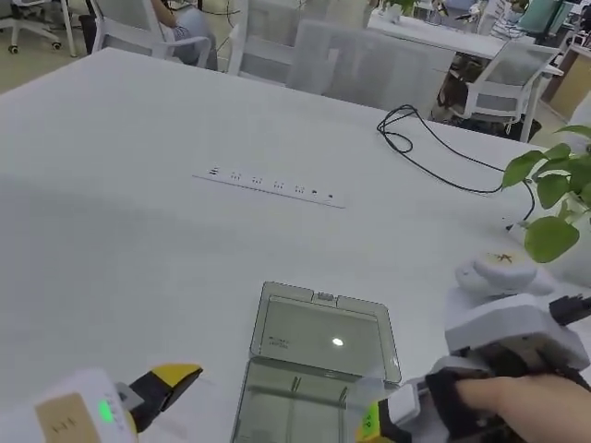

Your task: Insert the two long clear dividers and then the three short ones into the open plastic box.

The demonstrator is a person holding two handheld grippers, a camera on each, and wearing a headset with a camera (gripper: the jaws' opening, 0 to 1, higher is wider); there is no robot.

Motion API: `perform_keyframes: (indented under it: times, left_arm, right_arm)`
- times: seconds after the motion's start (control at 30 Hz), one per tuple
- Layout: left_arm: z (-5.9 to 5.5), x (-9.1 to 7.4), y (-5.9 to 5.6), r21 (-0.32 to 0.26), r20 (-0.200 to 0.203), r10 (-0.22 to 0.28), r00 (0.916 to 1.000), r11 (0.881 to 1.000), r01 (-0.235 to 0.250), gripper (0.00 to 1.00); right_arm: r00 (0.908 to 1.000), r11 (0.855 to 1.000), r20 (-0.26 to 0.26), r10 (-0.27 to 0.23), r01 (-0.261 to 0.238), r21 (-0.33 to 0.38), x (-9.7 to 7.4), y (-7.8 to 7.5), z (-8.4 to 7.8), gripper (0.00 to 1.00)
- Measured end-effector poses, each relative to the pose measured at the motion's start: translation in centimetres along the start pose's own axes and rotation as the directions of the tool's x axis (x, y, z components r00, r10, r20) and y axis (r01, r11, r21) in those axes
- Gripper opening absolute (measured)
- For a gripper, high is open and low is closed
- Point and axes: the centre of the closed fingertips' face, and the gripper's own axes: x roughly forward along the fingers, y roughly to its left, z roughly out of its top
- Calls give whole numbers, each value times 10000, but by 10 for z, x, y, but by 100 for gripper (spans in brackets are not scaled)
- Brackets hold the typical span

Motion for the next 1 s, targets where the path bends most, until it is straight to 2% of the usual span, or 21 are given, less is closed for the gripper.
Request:
perform_keyframes:
  times: [0.13, 0.23, 0.27, 0.3, 0.37, 0.53, 0.7, 0.87, 1.0]
  left_arm:
    - [1, -1, 2, -67, 58, 81, 10000, 9999, -81, 95]
    - [2, -2, 4, -99, 66, 159, 9999, 9998, -158, 95]
    - [2, -2, 4, -100, 69, 175, 9998, 9998, -175, 94]
    - [2, -2, 5, -128, 76, 217, 9997, 9997, -216, 94]
    - [3, -3, 6, -151, 87, 275, 9996, 9995, -274, 94]
    - [3, -7, 11, -421, 91, 434, 9990, 9982, -430, 93]
    - [2, -7, 13, -409, 40, 504, 9987, 9979, -502, 92]
    - [3, -7, 13, -454, 41, 527, 9986, 9976, -524, 92]
    - [3, -9, 18, -538, 34, 691, 9976, 9962, -688, 90]
  right_arm:
    - [9954, 9867, 203, -931, 950, -1317, 2, 4, 2, 6]
    - [9900, 9743, 362, -1360, 1403, -1760, 4, 5, 3, 6]
    - [9854, 9647, 431, -1648, 1701, -2011, 5, 3, 4, 6]
    - [9848, 9627, 476, -1672, 1735, -2075, 6, 6, 3, 6]
    - [9785, 9473, 622, -1968, 2062, -2451, 7, 5, 4, 7]
    - [9739, 9424, 701, -2159, 2266, -2459, 14, 4, 4, 7]
    - [9722, 9450, 797, -2201, 2328, -2298, 21, 1, 2, 7]
    - [9702, 9413, 836, -2274, 2410, -2364, 24, 1, 2, 7]
    - [9751, 9516, 821, -2062, 2194, -2153, 23, -2, 2, 7]
